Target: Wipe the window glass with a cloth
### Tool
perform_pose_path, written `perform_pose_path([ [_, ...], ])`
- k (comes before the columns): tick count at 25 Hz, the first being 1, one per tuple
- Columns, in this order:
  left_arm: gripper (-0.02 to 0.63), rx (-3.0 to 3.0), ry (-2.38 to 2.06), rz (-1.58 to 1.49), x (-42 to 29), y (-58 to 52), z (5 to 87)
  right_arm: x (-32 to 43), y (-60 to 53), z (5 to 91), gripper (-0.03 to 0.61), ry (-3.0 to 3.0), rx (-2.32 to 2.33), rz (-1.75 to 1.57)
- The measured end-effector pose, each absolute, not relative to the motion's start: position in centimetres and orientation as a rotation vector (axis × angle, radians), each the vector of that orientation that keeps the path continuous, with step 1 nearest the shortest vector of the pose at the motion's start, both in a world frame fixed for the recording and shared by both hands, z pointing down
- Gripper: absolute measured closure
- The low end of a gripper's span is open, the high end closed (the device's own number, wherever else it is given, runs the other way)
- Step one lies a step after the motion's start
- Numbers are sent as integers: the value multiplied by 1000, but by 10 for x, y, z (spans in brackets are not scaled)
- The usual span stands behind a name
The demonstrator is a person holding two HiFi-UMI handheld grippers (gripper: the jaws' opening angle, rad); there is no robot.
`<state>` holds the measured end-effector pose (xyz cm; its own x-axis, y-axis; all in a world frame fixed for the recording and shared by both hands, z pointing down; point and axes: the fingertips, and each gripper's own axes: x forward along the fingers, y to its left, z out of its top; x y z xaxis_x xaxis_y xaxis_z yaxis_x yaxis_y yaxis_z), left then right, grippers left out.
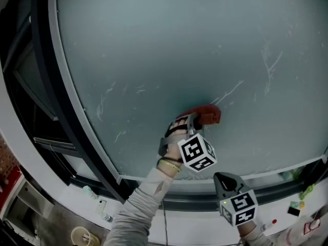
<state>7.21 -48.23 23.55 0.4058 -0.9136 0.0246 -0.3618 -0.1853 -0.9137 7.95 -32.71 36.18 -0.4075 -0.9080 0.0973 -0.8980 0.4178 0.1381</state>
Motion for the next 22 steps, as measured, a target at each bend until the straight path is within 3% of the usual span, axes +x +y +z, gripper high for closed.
perform_pose_path([
  [22,561,-1855,1028,-958,71,-490,377,83,-320,371,572,-2464,1648,-69],
])
